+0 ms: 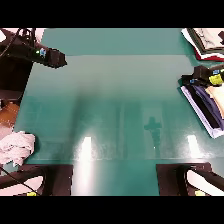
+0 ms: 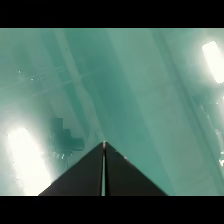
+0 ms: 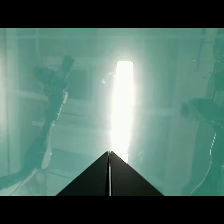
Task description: Fold the shirts.
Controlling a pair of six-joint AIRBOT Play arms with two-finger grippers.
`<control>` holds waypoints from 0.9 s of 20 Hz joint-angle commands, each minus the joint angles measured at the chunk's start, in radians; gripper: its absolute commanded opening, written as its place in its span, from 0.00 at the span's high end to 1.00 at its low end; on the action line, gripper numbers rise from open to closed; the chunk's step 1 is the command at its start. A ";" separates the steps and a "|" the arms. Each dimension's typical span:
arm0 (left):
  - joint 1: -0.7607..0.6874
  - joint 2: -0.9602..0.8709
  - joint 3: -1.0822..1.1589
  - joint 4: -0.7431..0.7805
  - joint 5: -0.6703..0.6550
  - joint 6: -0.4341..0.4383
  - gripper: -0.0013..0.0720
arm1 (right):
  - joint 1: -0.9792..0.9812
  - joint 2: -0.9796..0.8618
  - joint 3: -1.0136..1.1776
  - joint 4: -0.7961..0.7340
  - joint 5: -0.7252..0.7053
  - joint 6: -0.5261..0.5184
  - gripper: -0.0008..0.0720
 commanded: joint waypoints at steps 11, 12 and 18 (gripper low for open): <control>0.000 0.001 0.000 0.000 0.000 0.000 0.95 | 0.001 0.001 0.000 0.001 0.002 0.000 0.97; 0.000 0.001 0.000 0.000 0.001 0.000 0.95 | 0.001 0.001 0.000 0.001 0.002 0.000 0.97; 0.000 0.011 0.006 0.067 -0.060 -0.051 0.95 | 0.001 0.001 0.000 0.000 -0.009 0.000 0.97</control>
